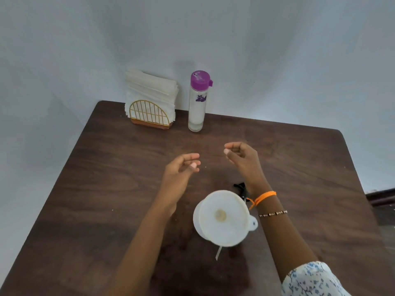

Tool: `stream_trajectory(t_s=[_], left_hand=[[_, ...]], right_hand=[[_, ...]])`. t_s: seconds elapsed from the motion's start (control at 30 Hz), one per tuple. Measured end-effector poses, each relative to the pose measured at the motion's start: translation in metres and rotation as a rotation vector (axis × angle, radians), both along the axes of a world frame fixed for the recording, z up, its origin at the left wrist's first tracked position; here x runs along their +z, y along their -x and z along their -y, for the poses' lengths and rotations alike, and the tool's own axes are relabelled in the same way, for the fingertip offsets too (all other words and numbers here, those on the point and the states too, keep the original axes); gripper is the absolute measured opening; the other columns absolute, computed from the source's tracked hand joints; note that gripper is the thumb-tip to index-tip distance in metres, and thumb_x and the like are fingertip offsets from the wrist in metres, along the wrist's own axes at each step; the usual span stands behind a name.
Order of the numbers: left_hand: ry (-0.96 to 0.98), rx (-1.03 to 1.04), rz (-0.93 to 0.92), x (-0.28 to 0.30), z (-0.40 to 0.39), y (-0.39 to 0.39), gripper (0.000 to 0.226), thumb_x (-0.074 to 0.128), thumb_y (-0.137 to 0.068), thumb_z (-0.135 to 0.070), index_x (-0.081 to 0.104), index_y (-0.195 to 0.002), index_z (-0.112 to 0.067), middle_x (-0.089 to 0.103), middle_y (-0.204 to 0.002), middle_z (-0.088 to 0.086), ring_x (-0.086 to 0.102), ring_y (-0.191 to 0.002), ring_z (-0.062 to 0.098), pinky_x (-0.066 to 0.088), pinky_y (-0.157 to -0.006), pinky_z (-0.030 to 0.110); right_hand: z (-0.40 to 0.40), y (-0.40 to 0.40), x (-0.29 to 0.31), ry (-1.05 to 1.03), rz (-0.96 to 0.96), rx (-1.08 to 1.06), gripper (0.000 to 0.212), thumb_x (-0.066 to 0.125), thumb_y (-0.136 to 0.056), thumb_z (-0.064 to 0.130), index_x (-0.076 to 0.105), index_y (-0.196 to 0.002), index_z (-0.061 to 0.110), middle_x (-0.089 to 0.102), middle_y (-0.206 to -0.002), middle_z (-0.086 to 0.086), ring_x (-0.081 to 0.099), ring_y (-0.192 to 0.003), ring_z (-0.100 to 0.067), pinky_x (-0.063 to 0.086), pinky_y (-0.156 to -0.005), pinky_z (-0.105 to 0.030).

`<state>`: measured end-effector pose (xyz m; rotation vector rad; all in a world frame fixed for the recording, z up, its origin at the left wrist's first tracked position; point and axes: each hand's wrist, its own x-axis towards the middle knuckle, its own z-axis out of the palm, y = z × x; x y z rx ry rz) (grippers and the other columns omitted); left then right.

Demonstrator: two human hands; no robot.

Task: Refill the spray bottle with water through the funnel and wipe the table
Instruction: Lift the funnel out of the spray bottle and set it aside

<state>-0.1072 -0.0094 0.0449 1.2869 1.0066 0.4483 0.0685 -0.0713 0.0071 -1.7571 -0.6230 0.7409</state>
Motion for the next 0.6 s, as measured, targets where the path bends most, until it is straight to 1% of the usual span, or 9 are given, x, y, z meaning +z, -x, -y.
stream_trajectory(t_s=[0.07, 0.13, 0.2, 0.27, 0.33, 0.4, 0.47, 0.53, 0.6], left_hand=[[-0.035, -0.006, 0.022, 0.001, 0.018, 0.010, 0.028, 0.048, -0.092, -0.004, 0.063, -0.106, -0.023, 0.066, -0.103, -0.001, 0.063, -0.094, 0.009, 0.049, -0.085, 0.020], [-0.067, -0.016, 0.041, 0.000, 0.036, 0.019, 0.036, 0.045, -0.089, 0.006, 0.065, -0.101, -0.022, 0.068, -0.099, -0.002, 0.063, -0.090, 0.007, 0.050, -0.081, 0.018], [-0.083, -0.030, 0.060, -0.002, 0.053, 0.028, 0.041, 0.045, -0.085, 0.011, 0.067, -0.096, -0.023, 0.070, -0.096, -0.006, 0.065, -0.090, 0.006, 0.052, -0.078, 0.018], [-0.091, -0.049, 0.084, -0.005, 0.069, 0.035, 0.040, 0.049, -0.084, 0.010, 0.068, -0.097, -0.023, 0.072, -0.095, -0.010, 0.066, -0.091, 0.005, 0.052, -0.076, 0.017], [-0.100, -0.067, 0.086, -0.007, 0.081, 0.040, 0.047, 0.051, -0.084, 0.011, 0.065, -0.099, -0.031, 0.071, -0.097, -0.018, 0.064, -0.095, -0.001, 0.050, -0.079, 0.013], [-0.119, -0.090, 0.063, -0.012, 0.088, 0.044, 0.061, 0.051, -0.082, 0.013, 0.059, -0.102, -0.043, 0.066, -0.104, -0.024, 0.059, -0.106, -0.001, 0.046, -0.091, 0.018], [-0.148, -0.120, 0.052, -0.014, 0.093, 0.045, 0.065, 0.056, -0.081, 0.011, 0.052, -0.103, -0.050, 0.060, -0.108, -0.028, 0.055, -0.112, 0.002, 0.043, -0.097, 0.023], [-0.180, -0.131, 0.061, -0.014, 0.097, 0.044, 0.060, 0.064, -0.079, 0.004, 0.050, -0.102, -0.050, 0.059, -0.106, -0.028, 0.057, -0.106, 0.000, 0.044, -0.093, 0.022], [-0.203, -0.123, 0.072, -0.014, 0.101, 0.041, 0.049, 0.071, -0.078, -0.007, 0.051, -0.099, -0.046, 0.060, -0.104, -0.023, 0.059, -0.099, 0.002, 0.047, -0.088, 0.020]], right_hand=[[0.021, 0.012, 0.005, 0.004, -0.012, 0.029, 0.010, 0.061, -0.087, 0.006, 0.064, -0.092, 0.014, 0.064, -0.087, -0.002, 0.057, -0.077, -0.011, 0.049, -0.077, -0.028], [0.041, 0.025, 0.011, -0.003, -0.068, 0.021, 0.009, 0.059, -0.089, 0.007, 0.063, -0.095, 0.011, 0.063, -0.088, -0.005, 0.056, -0.071, -0.008, 0.048, -0.069, -0.021], [0.060, 0.037, 0.016, -0.036, -0.166, -0.036, 0.009, 0.056, -0.091, 0.009, 0.064, -0.096, 0.010, 0.062, -0.084, -0.003, 0.054, -0.065, -0.005, 0.045, -0.064, -0.020], [0.077, 0.049, 0.022, -0.081, -0.256, -0.100, 0.013, 0.052, -0.094, 0.011, 0.064, -0.096, 0.008, 0.062, -0.080, -0.002, 0.054, -0.064, -0.005, 0.045, -0.062, -0.019], [0.092, 0.061, 0.028, -0.115, -0.297, -0.125, 0.021, 0.046, -0.096, 0.013, 0.066, -0.095, 0.006, 0.064, -0.081, -0.004, 0.056, -0.067, -0.008, 0.047, -0.062, -0.018], [0.104, 0.071, 0.033, -0.151, -0.299, -0.127, 0.029, 0.041, -0.098, 0.017, 0.066, -0.099, 0.003, 0.067, -0.091, -0.009, 0.060, -0.078, -0.010, 0.049, -0.067, -0.019], [0.113, 0.080, 0.038, -0.177, -0.304, -0.128, 0.033, 0.040, -0.098, 0.023, 0.066, -0.104, 0.003, 0.068, -0.100, -0.011, 0.062, -0.087, -0.014, 0.051, -0.070, -0.020], [0.118, 0.087, 0.043, -0.203, -0.278, -0.127, 0.032, 0.046, -0.095, 0.026, 0.066, -0.104, 0.004, 0.068, -0.101, -0.010, 0.062, -0.088, -0.015, 0.050, -0.067, -0.020], [0.121, 0.094, 0.047, -0.202, -0.199, -0.136, 0.025, 0.051, -0.094, 0.024, 0.067, -0.102, 0.007, 0.068, -0.100, -0.007, 0.061, -0.089, -0.018, 0.051, -0.067, -0.024]])
